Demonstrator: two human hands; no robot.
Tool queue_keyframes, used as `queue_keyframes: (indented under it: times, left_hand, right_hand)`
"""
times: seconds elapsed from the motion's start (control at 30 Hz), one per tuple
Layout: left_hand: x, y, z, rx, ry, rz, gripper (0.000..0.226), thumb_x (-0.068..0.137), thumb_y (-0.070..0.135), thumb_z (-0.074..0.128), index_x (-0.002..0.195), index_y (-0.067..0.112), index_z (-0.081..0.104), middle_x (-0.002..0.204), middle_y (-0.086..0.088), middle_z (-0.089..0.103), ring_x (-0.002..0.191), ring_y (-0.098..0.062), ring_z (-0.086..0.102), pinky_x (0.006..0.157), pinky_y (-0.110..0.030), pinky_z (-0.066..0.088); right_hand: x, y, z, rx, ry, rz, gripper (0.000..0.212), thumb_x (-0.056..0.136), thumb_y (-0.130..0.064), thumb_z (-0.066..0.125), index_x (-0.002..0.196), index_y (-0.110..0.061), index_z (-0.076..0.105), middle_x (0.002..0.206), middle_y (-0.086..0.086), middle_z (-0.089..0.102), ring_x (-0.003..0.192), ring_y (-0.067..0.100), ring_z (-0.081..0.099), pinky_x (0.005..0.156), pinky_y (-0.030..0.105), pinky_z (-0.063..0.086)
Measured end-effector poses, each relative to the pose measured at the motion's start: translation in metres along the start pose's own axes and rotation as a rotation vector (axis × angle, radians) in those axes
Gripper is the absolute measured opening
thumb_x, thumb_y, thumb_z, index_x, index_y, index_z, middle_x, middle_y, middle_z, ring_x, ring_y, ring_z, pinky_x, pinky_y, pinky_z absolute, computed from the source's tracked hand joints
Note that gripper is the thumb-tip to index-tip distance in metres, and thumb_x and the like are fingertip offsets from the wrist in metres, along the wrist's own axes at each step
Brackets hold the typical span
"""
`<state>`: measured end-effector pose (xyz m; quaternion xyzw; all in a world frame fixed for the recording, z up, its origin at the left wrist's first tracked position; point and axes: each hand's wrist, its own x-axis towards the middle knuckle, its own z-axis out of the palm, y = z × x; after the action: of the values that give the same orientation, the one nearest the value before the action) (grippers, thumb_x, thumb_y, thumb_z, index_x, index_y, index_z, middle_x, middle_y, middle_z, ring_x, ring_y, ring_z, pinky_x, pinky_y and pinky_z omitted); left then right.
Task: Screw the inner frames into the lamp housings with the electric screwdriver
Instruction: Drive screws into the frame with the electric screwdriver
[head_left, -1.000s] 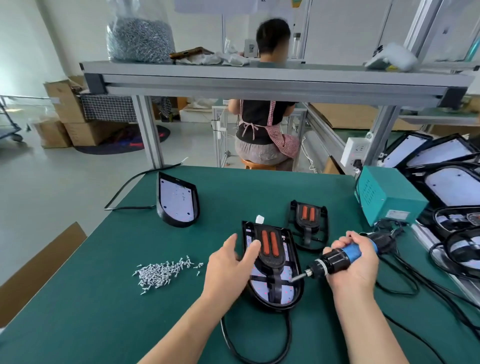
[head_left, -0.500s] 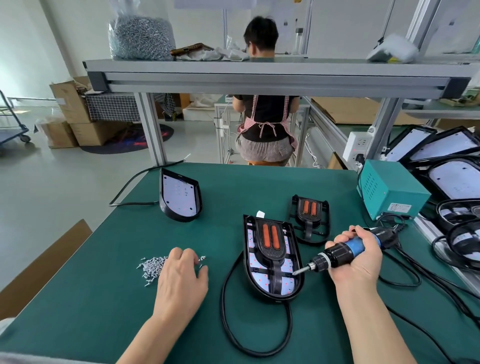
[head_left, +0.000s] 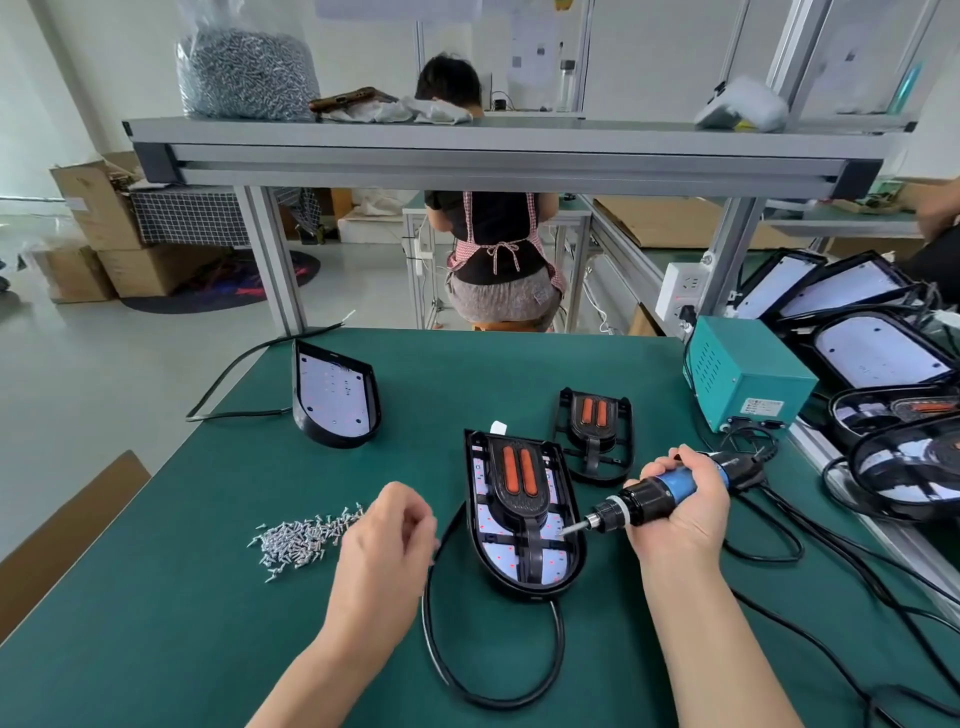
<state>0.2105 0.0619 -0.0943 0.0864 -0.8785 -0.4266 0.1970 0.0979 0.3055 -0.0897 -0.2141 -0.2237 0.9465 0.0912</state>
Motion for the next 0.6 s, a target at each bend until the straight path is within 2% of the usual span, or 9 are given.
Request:
queue_keyframes:
  times: [0.03, 0.13, 0.17, 0.27, 0.6]
  left_hand:
    - [-0.001, 0.009, 0.002, -0.103, -0.021, -0.009, 0.025, 0.093, 0.004, 0.065, 0.083, 0.024, 0.054, 0.072, 0.003, 0.067, 0.067, -0.013, 0.066, 0.063, -0.020, 0.052]
    - [-0.006, 0.032, 0.007, -0.309, -0.098, -0.019, 0.033, 0.088, 0.000, 0.071, 0.097, 0.028, 0.057, 0.081, 0.006, 0.072, 0.074, -0.017, 0.069, 0.072, -0.028, 0.057]
    - [-0.008, 0.038, 0.009, -0.343, -0.131, -0.014, 0.036, 0.087, -0.001, 0.072, 0.100, 0.029, 0.058, 0.082, 0.005, 0.073, 0.076, -0.017, 0.069, 0.074, -0.027, 0.057]
    - [-0.013, 0.051, 0.016, -0.403, -0.213, -0.012, 0.039, 0.086, -0.004, 0.073, 0.105, 0.028, 0.060, 0.084, 0.006, 0.073, 0.078, -0.013, 0.067, 0.075, -0.018, 0.053]
    - [-0.017, 0.052, 0.024, -0.496, -0.241, -0.048, 0.038, 0.086, -0.006, 0.073, 0.104, 0.026, 0.063, 0.084, 0.003, 0.074, 0.074, -0.008, 0.065, 0.074, -0.019, 0.052]
  right_hand:
    - [-0.004, 0.000, 0.003, 0.010, 0.007, -0.006, 0.014, 0.092, -0.017, 0.064, 0.083, -0.019, 0.053, 0.068, -0.008, 0.055, 0.054, 0.009, 0.053, 0.066, 0.022, 0.040]
    - [-0.020, 0.001, 0.012, 0.009, 0.013, -0.033, 0.016, 0.090, -0.016, 0.066, 0.082, -0.022, 0.053, 0.062, -0.009, 0.057, 0.053, 0.009, 0.054, 0.064, 0.023, 0.042]
    - [-0.026, 0.001, 0.016, 0.007, 0.011, -0.044, 0.017, 0.090, -0.016, 0.066, 0.082, -0.022, 0.053, 0.061, -0.010, 0.057, 0.052, 0.009, 0.054, 0.062, 0.023, 0.041]
    - [-0.041, 0.000, 0.023, -0.006, 0.001, -0.093, 0.015, 0.090, -0.017, 0.066, 0.086, -0.022, 0.053, 0.060, -0.010, 0.057, 0.052, 0.008, 0.055, 0.060, 0.024, 0.042]
    - [-0.057, -0.013, 0.030, -0.048, -0.035, -0.208, 0.014, 0.092, -0.018, 0.065, 0.093, -0.022, 0.052, 0.063, -0.010, 0.057, 0.055, 0.008, 0.055, 0.059, 0.024, 0.043]
